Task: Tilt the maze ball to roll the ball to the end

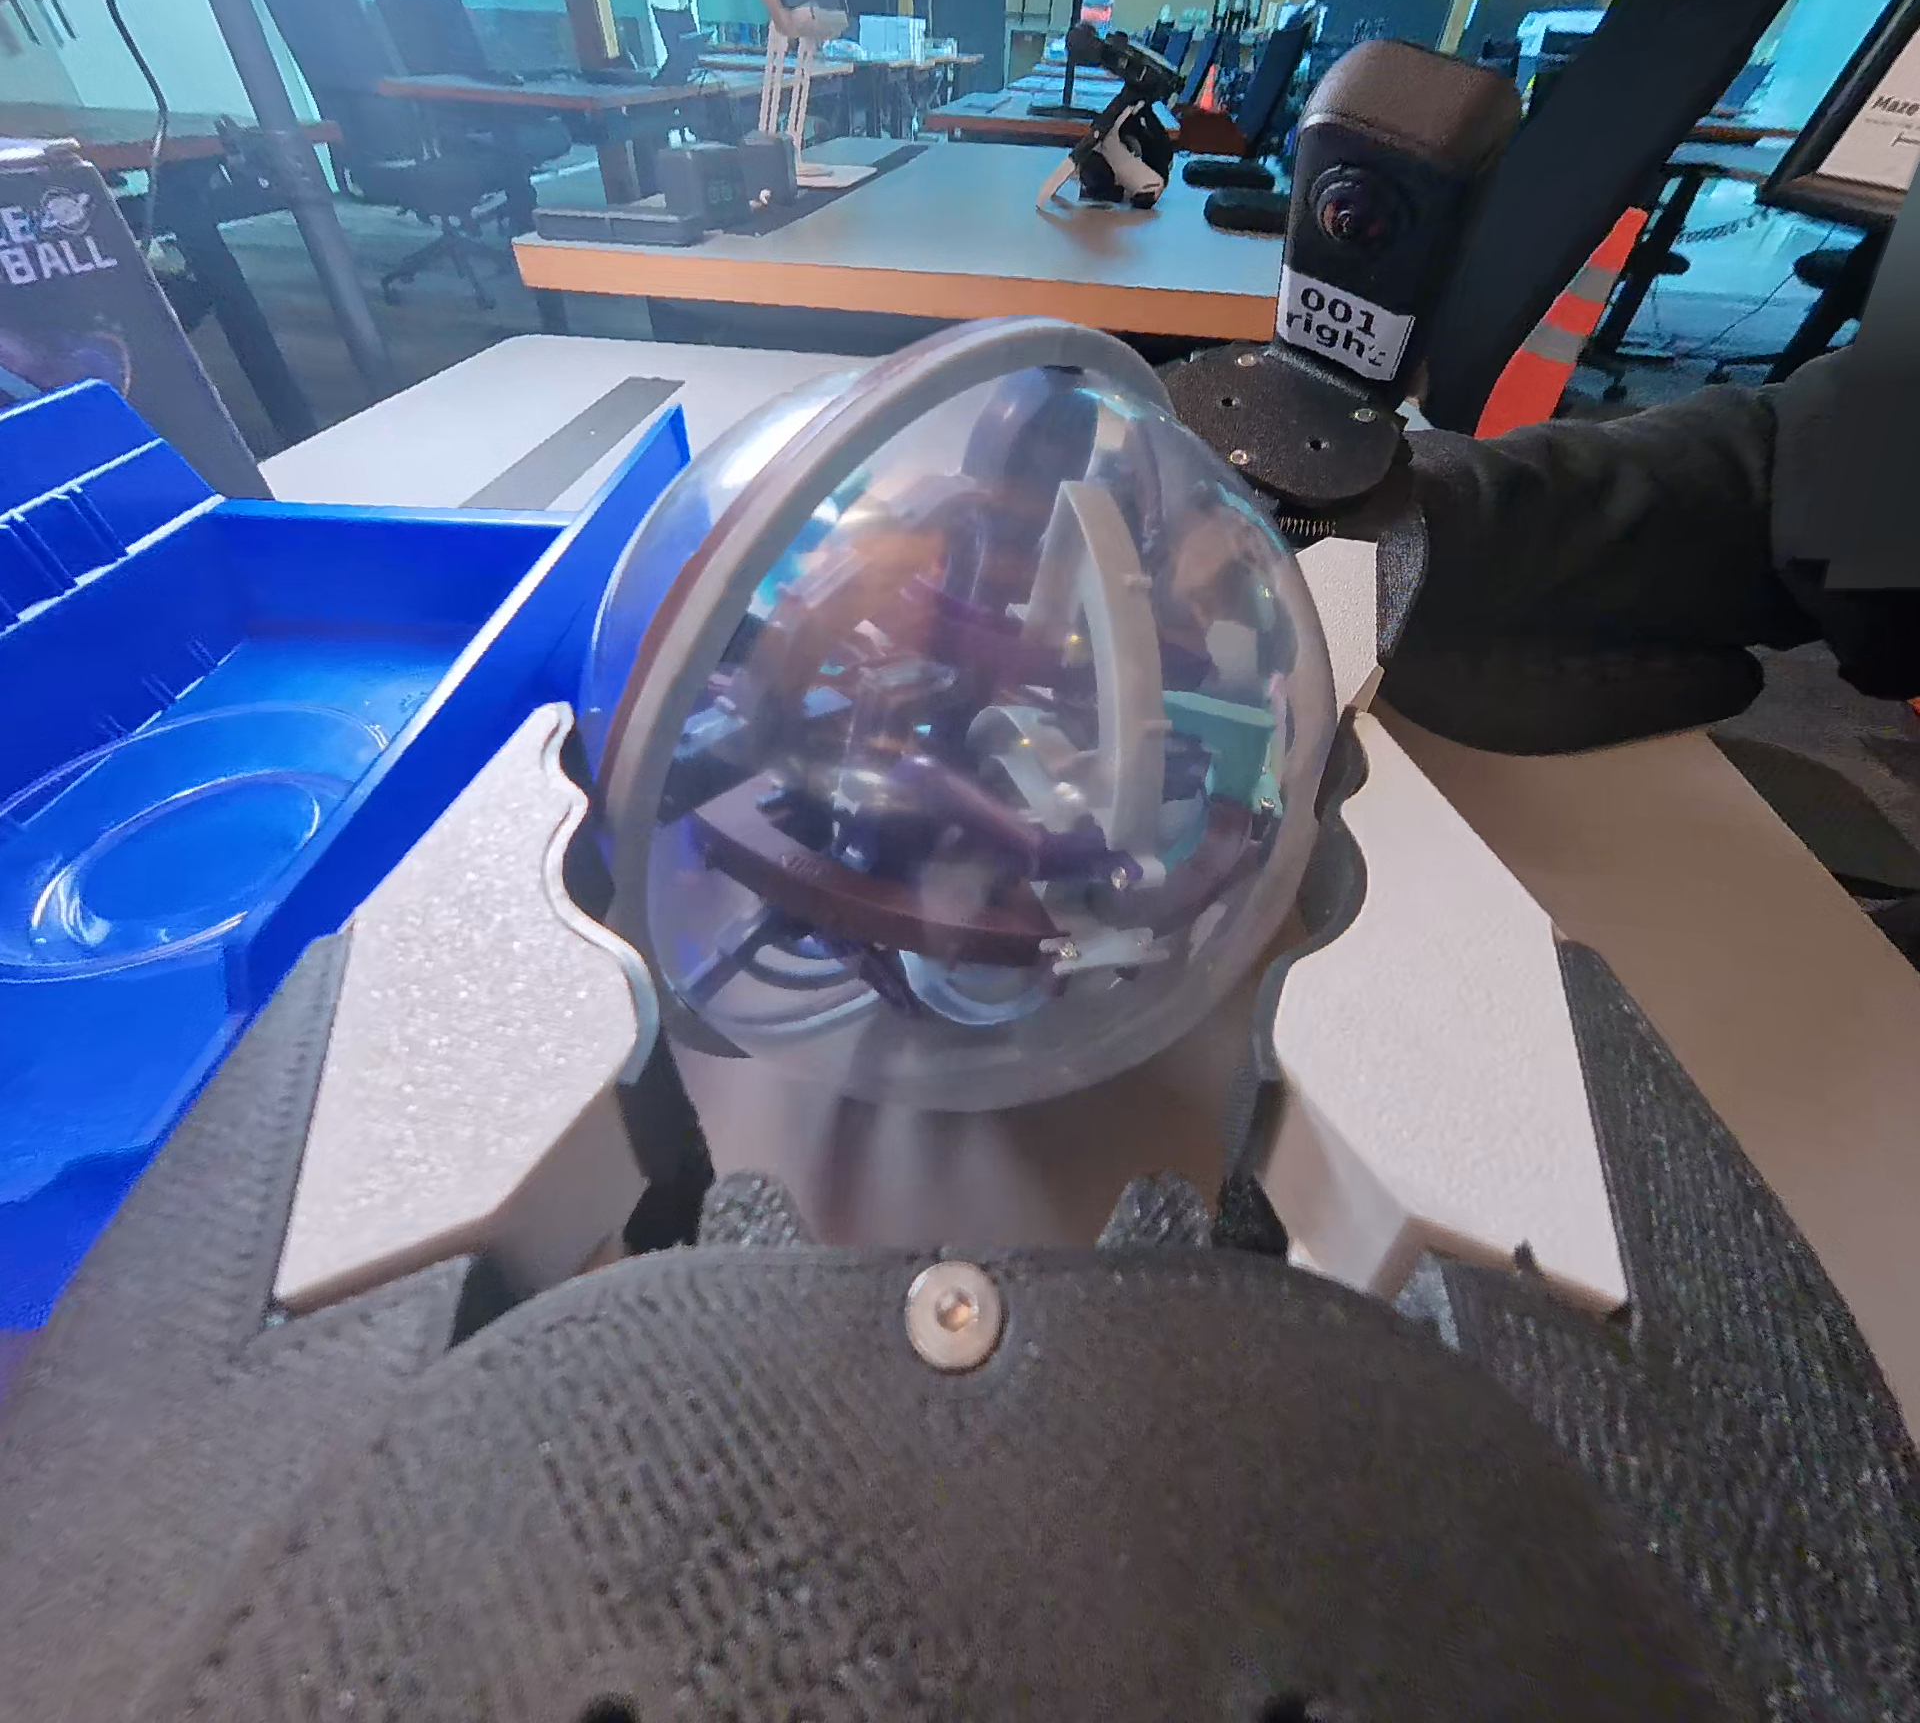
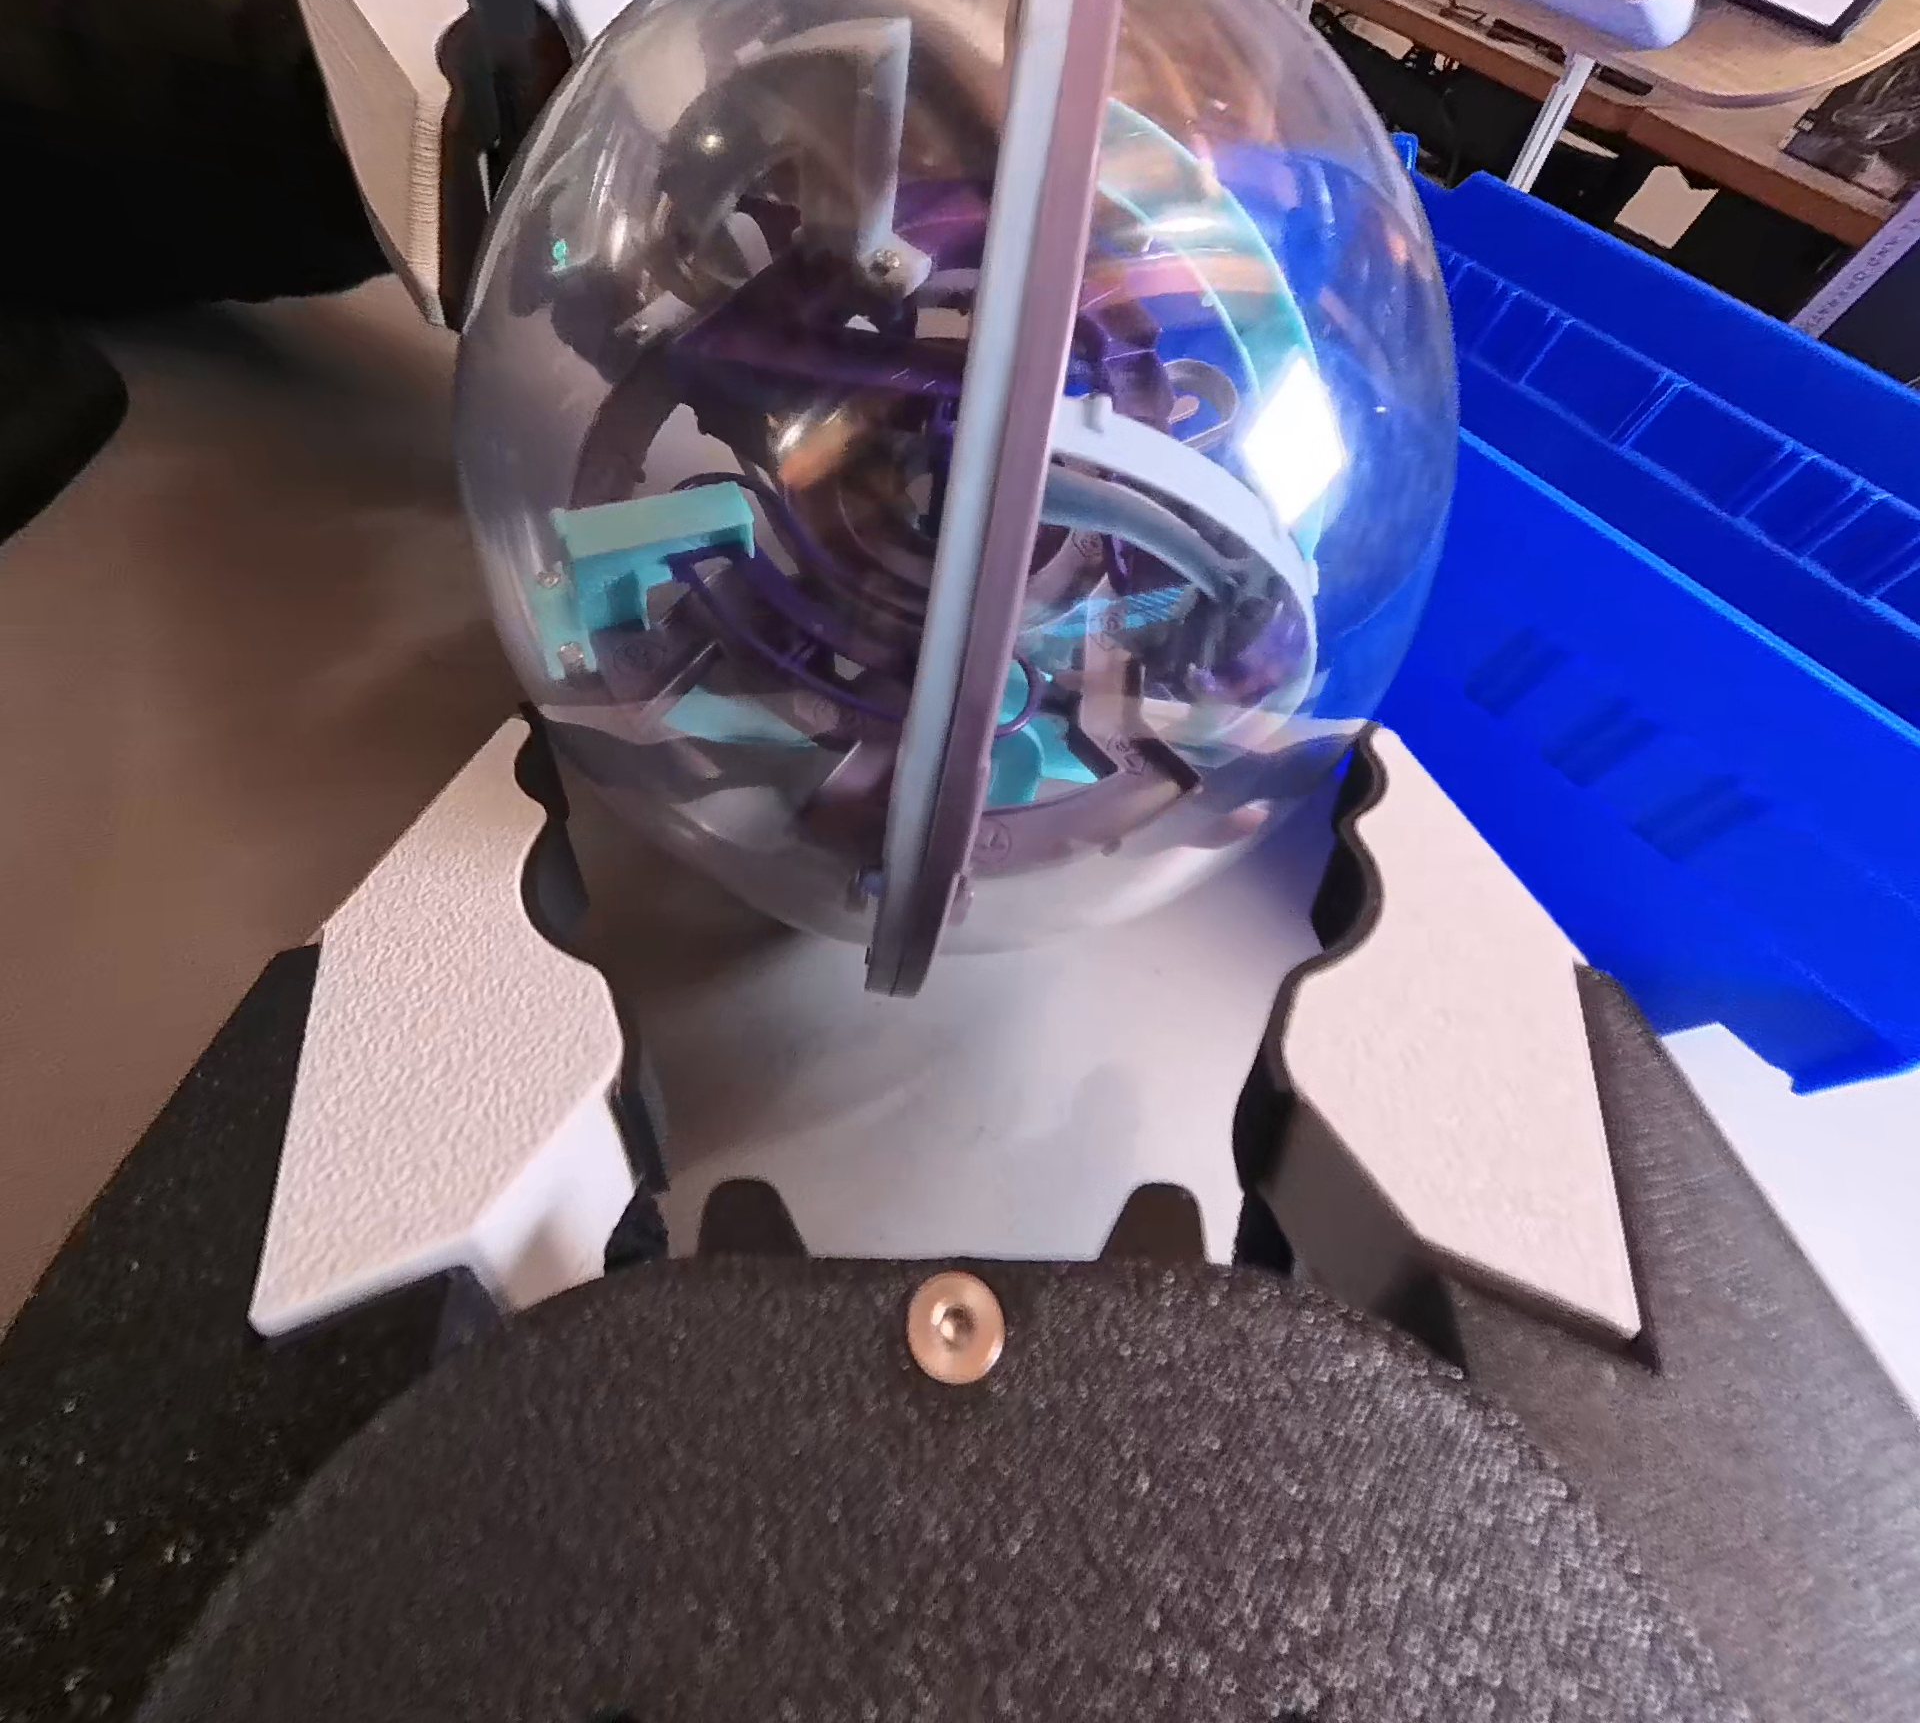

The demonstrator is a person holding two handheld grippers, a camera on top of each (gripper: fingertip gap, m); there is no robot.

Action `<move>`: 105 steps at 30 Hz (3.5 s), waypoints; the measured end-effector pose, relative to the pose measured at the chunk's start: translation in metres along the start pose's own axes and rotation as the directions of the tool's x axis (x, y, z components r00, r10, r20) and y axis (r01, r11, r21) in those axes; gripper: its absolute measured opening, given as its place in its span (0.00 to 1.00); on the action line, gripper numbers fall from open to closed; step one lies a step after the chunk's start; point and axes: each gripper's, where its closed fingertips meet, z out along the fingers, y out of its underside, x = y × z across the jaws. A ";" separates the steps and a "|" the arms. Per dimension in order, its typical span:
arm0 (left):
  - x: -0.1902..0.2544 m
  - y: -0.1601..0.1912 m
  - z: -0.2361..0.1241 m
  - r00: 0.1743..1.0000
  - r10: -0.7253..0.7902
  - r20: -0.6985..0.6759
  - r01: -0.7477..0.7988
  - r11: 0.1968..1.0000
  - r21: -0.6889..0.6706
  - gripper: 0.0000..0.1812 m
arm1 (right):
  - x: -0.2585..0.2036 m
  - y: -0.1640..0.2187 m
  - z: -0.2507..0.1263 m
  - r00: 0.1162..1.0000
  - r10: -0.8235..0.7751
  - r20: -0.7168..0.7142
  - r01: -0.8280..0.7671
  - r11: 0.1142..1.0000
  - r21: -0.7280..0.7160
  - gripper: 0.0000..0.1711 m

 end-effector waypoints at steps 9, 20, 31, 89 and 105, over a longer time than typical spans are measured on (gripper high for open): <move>-0.003 0.000 -0.006 0.999 -0.023 -0.023 0.026 0.987 0.160 0.75 | 0.000 -0.002 0.001 0.999 -0.032 -0.011 0.032 0.999 0.027 0.81; -0.008 0.003 -0.012 0.993 -0.117 0.009 0.113 0.972 0.206 0.75 | -0.001 -0.001 0.003 1.000 0.007 -0.016 -0.006 0.999 0.044 0.77; -0.013 0.004 -0.014 0.983 -0.176 0.044 0.162 0.962 0.221 0.75 | 0.001 0.006 0.006 0.998 -0.029 -0.056 0.029 1.000 0.003 0.74; -0.007 0.023 -0.075 0.993 0.016 0.119 -0.034 0.988 0.151 0.50 | 0.014 0.028 -0.031 0.962 0.194 0.191 -0.189 0.981 -0.045 0.25; -0.026 0.022 -0.087 0.941 -0.338 -0.031 0.336 0.913 0.232 0.37 | -0.021 0.020 -0.024 0.954 0.110 0.280 -0.100 0.994 -0.050 0.26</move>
